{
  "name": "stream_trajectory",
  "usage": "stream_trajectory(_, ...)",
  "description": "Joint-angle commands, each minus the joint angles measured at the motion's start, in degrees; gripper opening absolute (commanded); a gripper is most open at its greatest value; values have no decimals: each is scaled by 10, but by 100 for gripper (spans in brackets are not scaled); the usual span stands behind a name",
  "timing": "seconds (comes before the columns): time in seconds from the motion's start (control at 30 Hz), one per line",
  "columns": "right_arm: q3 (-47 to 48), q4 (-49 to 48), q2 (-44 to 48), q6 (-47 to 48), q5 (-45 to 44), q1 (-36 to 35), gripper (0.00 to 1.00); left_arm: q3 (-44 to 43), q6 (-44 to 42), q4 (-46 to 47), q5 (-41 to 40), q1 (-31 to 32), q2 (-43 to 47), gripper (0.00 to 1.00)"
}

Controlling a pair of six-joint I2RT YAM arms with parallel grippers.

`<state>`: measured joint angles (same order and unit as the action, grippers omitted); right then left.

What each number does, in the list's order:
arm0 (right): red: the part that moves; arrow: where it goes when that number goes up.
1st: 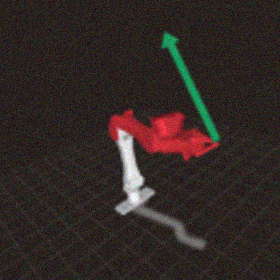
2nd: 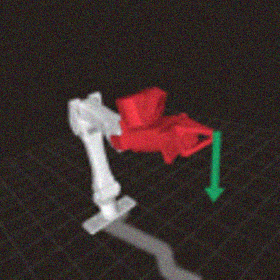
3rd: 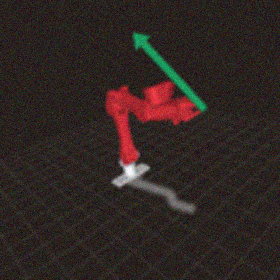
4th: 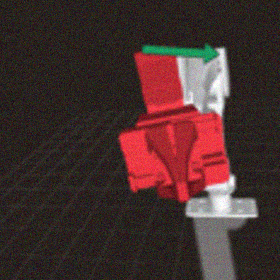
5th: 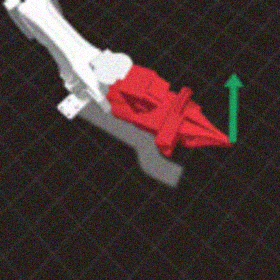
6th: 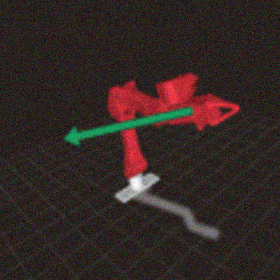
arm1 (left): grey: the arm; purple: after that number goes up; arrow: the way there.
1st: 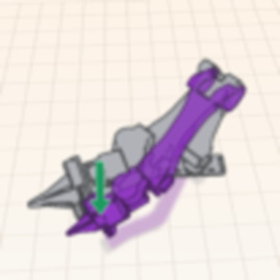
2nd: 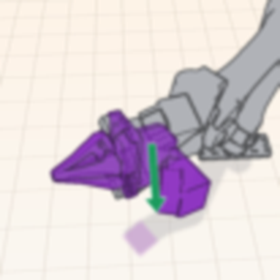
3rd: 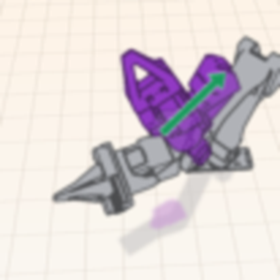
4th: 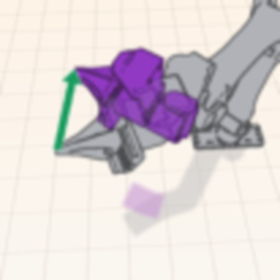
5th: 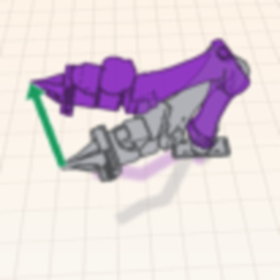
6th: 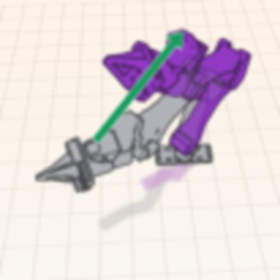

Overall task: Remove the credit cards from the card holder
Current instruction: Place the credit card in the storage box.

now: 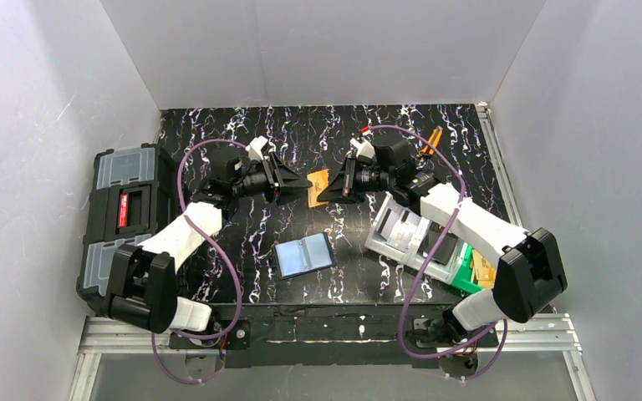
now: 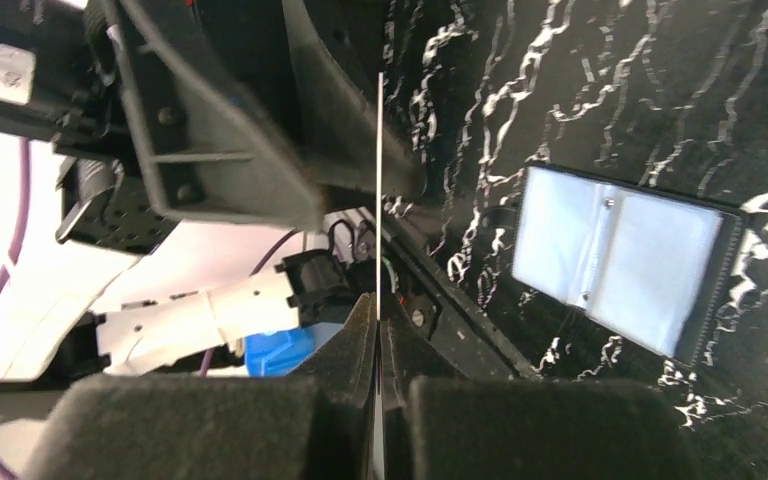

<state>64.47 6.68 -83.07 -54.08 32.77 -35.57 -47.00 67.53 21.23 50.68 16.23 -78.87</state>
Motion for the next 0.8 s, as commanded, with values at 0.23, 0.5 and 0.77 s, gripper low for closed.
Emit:
stream_trajectory(0.23,27,258,81,93,-286,3,1,-104,-209,-354,-78,7,35,93)
stream_trajectory(0.5,20,470,141,75,-529,16,1,-106,-240,-389,-96,33,24,98)
stream_trajectory(0.77,-12,624,155,34,-627,127,1,-125,-261,-409,-97,53,4,98)
